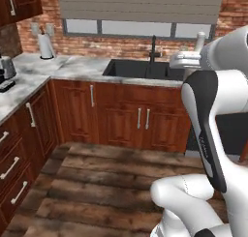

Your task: There is a bowl on the dining counter. Grab a lemon wedge from the fridge and place it in the bowl. Then get the liquor bottle and glass cup from the cabinet and place them next to the bowl.

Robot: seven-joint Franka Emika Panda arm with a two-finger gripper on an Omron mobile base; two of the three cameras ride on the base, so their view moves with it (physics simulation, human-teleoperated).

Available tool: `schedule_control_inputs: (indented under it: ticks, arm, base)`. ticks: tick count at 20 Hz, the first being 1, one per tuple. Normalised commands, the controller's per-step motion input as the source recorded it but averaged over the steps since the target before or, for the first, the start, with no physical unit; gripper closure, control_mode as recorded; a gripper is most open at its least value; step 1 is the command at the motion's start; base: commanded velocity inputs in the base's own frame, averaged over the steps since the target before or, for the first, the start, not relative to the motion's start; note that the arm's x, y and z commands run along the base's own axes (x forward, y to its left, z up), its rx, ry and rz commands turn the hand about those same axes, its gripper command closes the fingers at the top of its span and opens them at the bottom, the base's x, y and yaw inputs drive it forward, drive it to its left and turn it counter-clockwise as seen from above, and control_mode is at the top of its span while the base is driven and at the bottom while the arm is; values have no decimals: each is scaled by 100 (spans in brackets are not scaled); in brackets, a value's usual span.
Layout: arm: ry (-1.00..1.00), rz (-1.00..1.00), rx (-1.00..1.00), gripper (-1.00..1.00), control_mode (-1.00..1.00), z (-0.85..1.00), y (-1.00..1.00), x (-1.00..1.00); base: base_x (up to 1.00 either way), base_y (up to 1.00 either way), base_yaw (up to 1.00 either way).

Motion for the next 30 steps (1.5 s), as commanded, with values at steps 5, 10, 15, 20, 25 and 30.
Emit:
schedule_control_inputs:
  ticks: [5,10,15,20,25,30]
  arm:
    - [0,0,0,100,100,0,0,0]
    - [0,0,0,100,100,0,0,0]
    - [0,0,0,100,100,0,0,0]
    - [0,0,0,100,100,0,0,0]
    - [0,0,0,100,100,0,0,0]
    - [0,0,0,100,100,0,0,0]
  base:
    - [37,-27,-71]
    - [56,-2,-64]
    - [93,27,-45]
    - [100,26,-45]
    - [91,3,-51]
    - [59,-7,-65]
